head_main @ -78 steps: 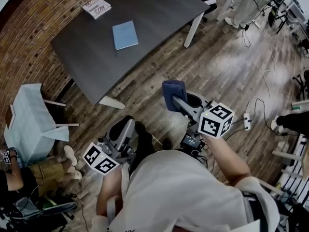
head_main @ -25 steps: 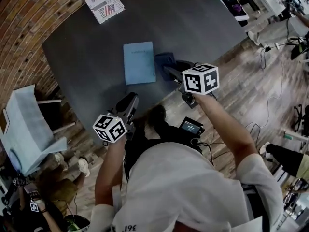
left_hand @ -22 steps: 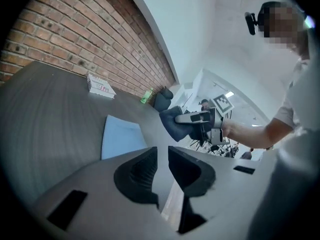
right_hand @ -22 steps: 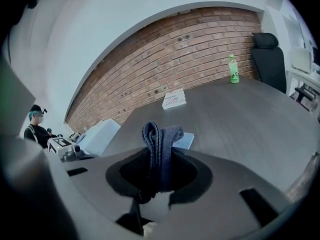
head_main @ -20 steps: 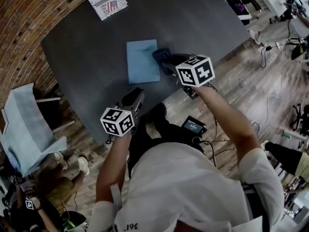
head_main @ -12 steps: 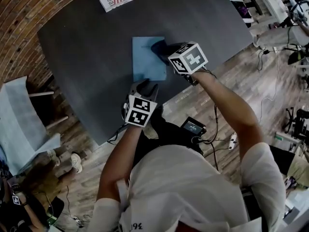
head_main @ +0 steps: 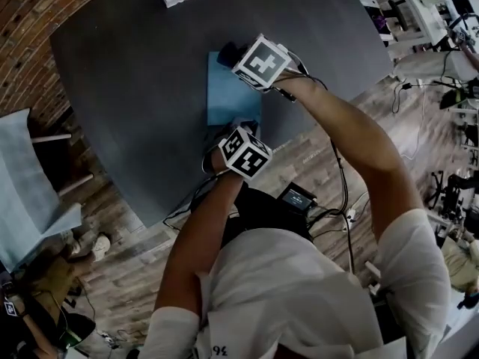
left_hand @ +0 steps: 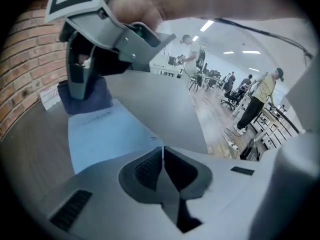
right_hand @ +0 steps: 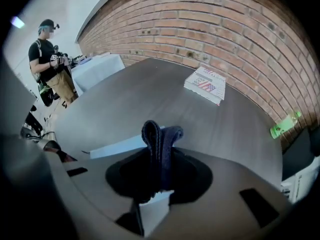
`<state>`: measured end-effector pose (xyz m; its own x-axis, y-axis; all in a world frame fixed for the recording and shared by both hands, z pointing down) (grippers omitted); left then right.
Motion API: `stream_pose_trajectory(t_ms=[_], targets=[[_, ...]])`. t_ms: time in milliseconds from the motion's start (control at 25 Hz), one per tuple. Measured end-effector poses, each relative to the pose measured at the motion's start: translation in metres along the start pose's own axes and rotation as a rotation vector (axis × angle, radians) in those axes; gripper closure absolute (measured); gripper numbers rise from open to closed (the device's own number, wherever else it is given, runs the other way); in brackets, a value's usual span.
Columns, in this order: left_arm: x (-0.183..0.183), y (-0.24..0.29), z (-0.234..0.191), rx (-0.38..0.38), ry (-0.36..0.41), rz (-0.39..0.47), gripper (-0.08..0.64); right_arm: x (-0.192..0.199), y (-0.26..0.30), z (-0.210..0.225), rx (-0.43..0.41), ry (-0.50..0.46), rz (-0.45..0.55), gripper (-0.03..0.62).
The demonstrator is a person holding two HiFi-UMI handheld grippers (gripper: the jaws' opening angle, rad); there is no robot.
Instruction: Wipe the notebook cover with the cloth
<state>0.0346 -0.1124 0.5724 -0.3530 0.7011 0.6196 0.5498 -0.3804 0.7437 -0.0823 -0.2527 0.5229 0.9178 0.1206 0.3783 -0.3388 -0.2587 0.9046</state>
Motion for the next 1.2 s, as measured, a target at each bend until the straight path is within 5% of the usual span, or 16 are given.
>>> stream_pose_trajectory(t_ms=[240,640,800,1200], targets=[[0.008,0.011,-0.004,0.034,-0.077,-0.021,0.541,-0.027,0.02,-0.001,-0.025,-0.113,-0.07,0.48],[0.007,0.009,0.0,0.032,-0.086,-0.007,0.543,-0.063,0.039,-0.009,0.035,-0.336,-0.157,0.482],[0.007,0.008,0.001,0.038,-0.09,0.001,0.543,-0.057,0.055,-0.018,0.075,-0.469,-0.208,0.483],[0.007,0.01,-0.001,0.044,-0.089,0.014,0.543,-0.041,0.055,-0.045,0.03,-0.573,-0.248,0.486]])
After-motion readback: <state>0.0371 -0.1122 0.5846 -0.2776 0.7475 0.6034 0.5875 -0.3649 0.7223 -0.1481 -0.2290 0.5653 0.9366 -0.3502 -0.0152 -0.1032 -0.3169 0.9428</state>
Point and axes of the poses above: the fingertips, and each gripper's own axes: y forward along the fingers, z to its right, x out of its underside, the point moved 1 cm from there along -y, backward along the fingers, and after that the axes turned 8 degrees about x, right-handed, at the moved point
